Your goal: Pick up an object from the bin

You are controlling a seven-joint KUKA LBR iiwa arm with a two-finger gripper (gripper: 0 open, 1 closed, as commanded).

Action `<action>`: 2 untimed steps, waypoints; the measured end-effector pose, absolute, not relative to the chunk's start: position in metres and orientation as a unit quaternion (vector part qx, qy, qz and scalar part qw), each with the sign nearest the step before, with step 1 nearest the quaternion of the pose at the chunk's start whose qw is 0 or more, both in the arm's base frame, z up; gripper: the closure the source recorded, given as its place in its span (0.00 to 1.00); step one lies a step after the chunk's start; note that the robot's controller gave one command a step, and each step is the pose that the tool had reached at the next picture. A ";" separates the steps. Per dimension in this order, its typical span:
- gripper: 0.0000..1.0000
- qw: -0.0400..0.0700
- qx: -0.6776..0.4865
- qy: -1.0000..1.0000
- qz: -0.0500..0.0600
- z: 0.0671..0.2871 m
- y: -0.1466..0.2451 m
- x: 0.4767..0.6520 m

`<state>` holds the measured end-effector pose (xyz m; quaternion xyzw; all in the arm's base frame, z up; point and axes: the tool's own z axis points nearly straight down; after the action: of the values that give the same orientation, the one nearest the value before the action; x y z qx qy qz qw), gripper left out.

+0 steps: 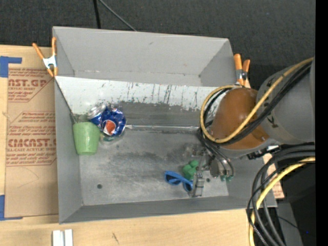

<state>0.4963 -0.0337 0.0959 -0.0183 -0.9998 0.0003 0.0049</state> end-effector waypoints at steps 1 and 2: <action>1.00 0.000 -0.017 -1.000 0.000 0.100 -0.033 0.499; 0.00 0.000 -0.017 -1.000 0.000 0.100 -0.033 0.499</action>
Offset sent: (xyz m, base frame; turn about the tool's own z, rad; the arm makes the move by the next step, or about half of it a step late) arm 0.0000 0.0000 0.0000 0.0000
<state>0.4994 -0.0325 0.1002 -0.0169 -0.9999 0.0001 0.0002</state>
